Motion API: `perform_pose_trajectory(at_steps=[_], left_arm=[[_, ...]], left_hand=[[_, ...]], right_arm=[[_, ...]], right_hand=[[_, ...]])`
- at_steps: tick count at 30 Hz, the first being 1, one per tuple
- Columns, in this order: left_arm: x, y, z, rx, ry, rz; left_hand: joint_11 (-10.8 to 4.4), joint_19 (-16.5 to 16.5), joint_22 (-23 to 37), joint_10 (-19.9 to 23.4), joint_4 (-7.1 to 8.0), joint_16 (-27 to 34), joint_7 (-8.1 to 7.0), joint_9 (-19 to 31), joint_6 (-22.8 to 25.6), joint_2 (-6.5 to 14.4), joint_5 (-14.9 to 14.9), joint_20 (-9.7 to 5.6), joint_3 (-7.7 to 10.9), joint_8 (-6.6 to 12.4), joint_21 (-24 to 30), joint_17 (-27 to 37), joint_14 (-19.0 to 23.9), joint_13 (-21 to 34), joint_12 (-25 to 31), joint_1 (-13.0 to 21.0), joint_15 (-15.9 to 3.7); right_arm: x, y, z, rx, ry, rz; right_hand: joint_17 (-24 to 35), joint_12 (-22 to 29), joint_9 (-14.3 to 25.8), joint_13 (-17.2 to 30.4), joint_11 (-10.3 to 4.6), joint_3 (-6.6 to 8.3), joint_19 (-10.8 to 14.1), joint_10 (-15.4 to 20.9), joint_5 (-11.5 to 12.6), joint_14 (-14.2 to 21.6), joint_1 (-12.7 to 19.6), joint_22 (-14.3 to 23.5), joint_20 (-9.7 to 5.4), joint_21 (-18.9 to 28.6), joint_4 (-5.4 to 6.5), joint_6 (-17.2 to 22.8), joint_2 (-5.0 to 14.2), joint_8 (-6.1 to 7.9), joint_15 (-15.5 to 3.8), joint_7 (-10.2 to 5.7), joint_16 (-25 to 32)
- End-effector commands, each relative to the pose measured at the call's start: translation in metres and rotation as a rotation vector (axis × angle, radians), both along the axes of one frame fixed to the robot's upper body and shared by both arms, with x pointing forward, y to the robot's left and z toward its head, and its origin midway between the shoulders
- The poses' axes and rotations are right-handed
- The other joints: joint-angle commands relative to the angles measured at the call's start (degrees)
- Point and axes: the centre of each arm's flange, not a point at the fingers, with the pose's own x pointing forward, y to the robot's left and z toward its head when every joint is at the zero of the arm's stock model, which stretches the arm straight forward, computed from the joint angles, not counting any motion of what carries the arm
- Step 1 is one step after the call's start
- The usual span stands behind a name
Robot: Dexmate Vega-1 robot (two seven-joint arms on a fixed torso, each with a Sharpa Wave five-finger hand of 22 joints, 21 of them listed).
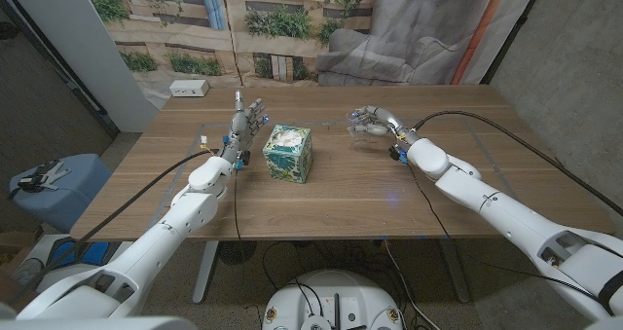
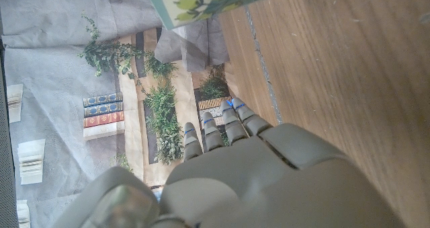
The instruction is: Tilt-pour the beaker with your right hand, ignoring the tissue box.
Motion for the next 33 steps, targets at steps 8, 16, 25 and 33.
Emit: perform_pose_trajectory(at_steps=[8,16,25,33], left_arm=[[0.0,0.0,0.0,0.0,0.0,0.0],[0.0,0.0,0.0,0.0,0.0,0.0],[0.0,0.0,0.0,0.0,0.0,0.0],[0.0,0.0,0.0,0.0,0.0,0.0]], left_hand=[[0.04,0.36,0.18,0.59,0.08,0.27,-0.36,0.2,-0.02,1.46,0.25,-0.55,-0.44,0.4,0.41,0.31,0.34,0.18,0.35,0.09,-0.02],[-0.06,0.36,0.18,0.57,0.08,0.27,-0.32,0.2,0.05,1.47,0.25,-0.55,-0.44,0.43,0.41,0.31,0.35,0.18,0.34,0.09,0.07],[0.09,0.37,0.18,0.62,0.08,0.26,-0.31,0.2,0.06,1.47,0.26,-0.55,-0.43,0.44,0.42,0.31,0.32,0.18,0.36,0.09,0.0],[0.09,0.39,0.18,0.56,0.08,0.27,-0.32,0.21,0.19,1.47,0.26,-0.59,-0.43,0.49,0.42,0.31,0.35,0.18,0.34,0.09,-0.03]], right_arm=[[0.013,0.014,-0.02,0.063,-0.003,0.03],[0.018,0.014,-0.021,0.055,-0.008,0.048],[0.022,0.014,-0.026,0.062,-0.028,0.038],[0.027,0.015,-0.036,0.08,-0.05,0.032]], right_hand=[[0.32,-1.3,-0.11,-0.3,-0.03,-0.74,-0.81,-1.2,-0.38,-0.97,-3.5,0.15,-0.74,-0.31,0.16,-1.16,3.57,-0.79,-7.13,-0.3,-0.3],[0.29,-2.98,-0.4,-0.88,0.69,-1.51,-1.14,-3.65,-0.28,-2.56,-4.2,0.15,-0.48,-0.31,0.45,-2.8,2.57,-1.54,-6.28,0.02,-0.94],[0.28,-3.75,-0.6,-1.24,0.77,-1.86,-1.46,-4.31,-0.12,-3.33,-4.5,0.17,-0.53,-0.34,0.53,-3.53,2.09,-1.94,-6.3,-0.07,-1.23],[0.26,-3.98,-0.7,-1.43,0.79,-1.84,-1.75,-4.2,0.01,-3.42,-4.17,0.17,-0.75,-0.39,0.37,-3.27,1.99,-1.9,-6.4,-0.33,-1.26]])
